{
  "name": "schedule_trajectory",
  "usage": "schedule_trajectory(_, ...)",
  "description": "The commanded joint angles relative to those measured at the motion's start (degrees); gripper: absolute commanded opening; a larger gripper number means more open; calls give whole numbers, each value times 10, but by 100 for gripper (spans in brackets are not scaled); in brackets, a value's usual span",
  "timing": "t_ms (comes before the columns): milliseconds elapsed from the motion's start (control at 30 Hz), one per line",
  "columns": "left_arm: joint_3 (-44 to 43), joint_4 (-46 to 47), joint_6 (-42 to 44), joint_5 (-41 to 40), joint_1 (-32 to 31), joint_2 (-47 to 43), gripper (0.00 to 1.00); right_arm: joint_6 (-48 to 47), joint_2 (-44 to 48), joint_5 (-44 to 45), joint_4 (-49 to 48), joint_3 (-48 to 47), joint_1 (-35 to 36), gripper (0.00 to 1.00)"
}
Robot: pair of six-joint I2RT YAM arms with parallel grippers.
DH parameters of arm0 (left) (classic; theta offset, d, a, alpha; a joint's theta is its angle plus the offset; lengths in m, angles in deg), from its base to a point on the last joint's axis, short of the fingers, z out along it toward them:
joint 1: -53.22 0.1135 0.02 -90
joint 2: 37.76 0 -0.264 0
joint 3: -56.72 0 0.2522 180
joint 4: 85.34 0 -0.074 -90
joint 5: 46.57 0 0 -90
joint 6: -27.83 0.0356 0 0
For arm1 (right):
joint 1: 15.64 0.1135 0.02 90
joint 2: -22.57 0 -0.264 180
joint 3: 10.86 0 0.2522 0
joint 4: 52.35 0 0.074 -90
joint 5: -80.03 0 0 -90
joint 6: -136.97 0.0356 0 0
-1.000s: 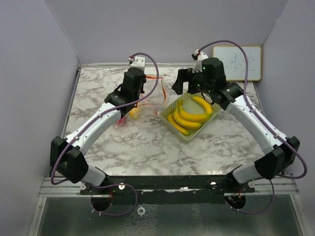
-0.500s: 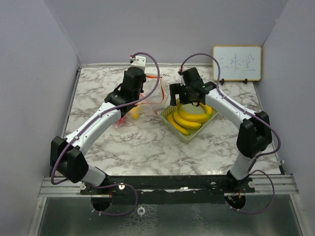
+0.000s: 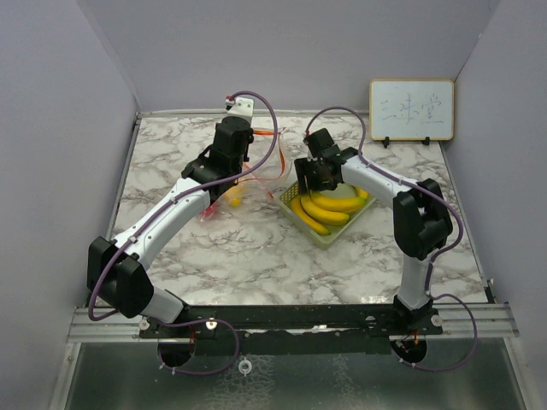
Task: Place the food in the zip-top bag and seal the zipper
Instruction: Pick up the fake fruit from the bin.
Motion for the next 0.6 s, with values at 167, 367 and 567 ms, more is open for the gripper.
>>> schedule_trajectory(167, -18, -14, -4, 1, -1, -10, 0, -9, 8, 52, -48, 34, -2, 27)
schedule_trajectory(367, -42, -37, -19, 13, -1, 0, 0, -30, 119, 26, -34, 26, -2, 11)
schedule_trajectory(567, -60, -61, -36, 37, -1, 9, 0, -35, 274, -99, -80, 35, -6, 10)
